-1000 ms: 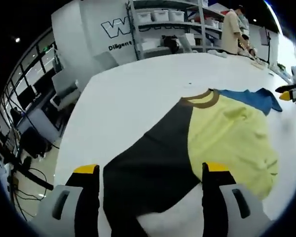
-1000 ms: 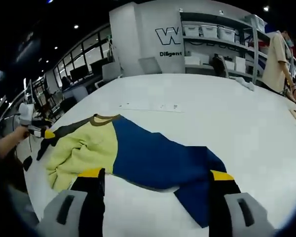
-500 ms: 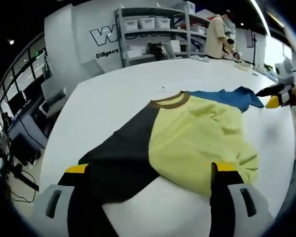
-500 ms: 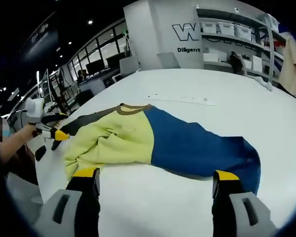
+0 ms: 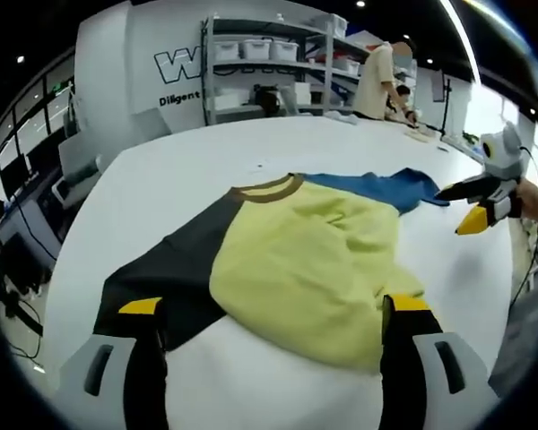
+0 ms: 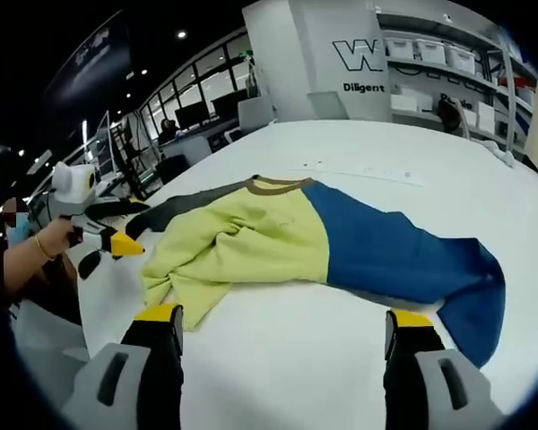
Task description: Fold the garment on the visible template until the final outline fits inside the template.
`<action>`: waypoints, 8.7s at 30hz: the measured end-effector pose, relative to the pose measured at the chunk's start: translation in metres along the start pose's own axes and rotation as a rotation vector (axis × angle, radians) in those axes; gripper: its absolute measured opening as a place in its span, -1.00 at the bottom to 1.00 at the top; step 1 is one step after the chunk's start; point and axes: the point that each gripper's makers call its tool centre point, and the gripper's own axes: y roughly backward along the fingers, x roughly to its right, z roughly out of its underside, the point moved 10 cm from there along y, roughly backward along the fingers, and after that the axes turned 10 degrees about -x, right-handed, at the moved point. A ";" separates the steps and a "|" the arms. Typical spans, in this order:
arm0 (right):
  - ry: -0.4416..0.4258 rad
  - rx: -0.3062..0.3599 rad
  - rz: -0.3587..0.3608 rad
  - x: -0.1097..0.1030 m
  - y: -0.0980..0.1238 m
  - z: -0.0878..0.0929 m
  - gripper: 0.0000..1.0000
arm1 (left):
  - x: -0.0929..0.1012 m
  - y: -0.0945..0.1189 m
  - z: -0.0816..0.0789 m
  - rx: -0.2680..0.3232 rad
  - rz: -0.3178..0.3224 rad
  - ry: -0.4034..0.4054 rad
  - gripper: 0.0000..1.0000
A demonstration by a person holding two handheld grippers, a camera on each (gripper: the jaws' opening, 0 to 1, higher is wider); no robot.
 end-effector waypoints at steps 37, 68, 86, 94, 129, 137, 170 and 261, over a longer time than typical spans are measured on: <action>0.276 -0.012 -0.115 -0.101 -0.039 0.021 -0.03 | 0.090 0.006 0.027 -0.057 0.073 -0.019 0.10; 0.421 -0.073 -0.062 -0.114 -0.067 0.030 -1.00 | 0.098 -0.013 0.042 -0.124 -0.013 -0.047 -0.72; 0.412 -0.031 -0.063 -0.100 -0.022 0.014 -1.00 | 0.074 0.023 0.024 -0.084 0.037 -0.060 -0.90; 0.445 0.000 -0.094 -0.100 0.004 0.009 -1.00 | 0.057 0.042 0.015 -0.096 0.048 -0.061 -0.90; 0.610 -0.149 -0.146 -0.079 0.063 0.059 -1.00 | 0.002 0.061 0.070 -0.287 0.012 -0.073 -0.92; 0.541 -0.175 -0.140 -0.069 0.058 0.070 -1.00 | -0.005 0.059 0.080 -0.315 0.000 -0.053 -0.93; 0.233 -0.136 -0.112 -0.047 0.045 0.086 -0.79 | -0.005 0.072 0.102 -0.381 -0.046 -0.010 -0.62; -0.024 -0.541 0.116 -0.080 0.058 0.126 -1.00 | 0.021 0.096 0.140 -0.578 -0.051 0.084 -0.95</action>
